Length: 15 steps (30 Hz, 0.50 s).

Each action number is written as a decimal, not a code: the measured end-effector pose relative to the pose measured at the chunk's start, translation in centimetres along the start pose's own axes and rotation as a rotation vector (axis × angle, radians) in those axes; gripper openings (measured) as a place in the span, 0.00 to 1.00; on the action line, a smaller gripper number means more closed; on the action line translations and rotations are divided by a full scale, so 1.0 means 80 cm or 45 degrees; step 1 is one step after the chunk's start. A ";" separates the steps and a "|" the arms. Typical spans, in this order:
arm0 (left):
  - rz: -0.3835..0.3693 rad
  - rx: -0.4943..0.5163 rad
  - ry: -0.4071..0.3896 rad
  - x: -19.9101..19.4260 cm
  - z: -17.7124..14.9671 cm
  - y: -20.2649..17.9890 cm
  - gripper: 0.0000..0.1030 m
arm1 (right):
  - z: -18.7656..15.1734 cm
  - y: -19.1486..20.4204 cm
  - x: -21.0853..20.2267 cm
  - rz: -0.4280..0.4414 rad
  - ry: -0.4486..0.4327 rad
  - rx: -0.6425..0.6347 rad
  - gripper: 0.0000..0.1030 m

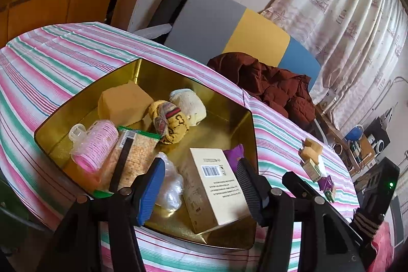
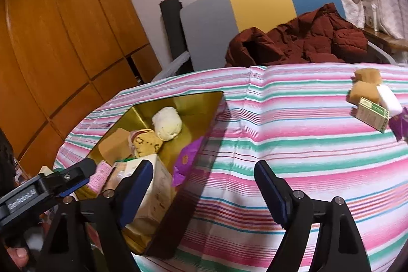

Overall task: Organize objects
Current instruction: 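Release the purple packet into the gold tray with the right tool, then move both tools back from the tray to the pile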

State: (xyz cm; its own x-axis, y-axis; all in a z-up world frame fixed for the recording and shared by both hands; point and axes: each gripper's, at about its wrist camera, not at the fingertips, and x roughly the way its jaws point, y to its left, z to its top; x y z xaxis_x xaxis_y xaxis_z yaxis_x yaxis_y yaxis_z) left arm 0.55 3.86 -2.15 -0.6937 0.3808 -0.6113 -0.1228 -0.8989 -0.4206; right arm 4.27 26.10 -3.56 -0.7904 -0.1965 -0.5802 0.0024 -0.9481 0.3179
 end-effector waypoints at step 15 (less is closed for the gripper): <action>-0.070 0.215 0.082 0.010 -0.014 -0.075 0.58 | 0.002 -0.110 -0.028 -0.248 -0.009 0.196 0.81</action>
State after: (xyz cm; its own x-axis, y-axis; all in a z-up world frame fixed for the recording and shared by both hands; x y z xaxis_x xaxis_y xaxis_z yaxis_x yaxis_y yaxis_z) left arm 1.51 9.77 -0.86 -0.6365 0.4388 -0.6343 -0.2807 -0.8978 -0.3394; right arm 5.96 34.95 -4.97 -0.7712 -0.0117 -0.6365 -0.2433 -0.9185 0.3117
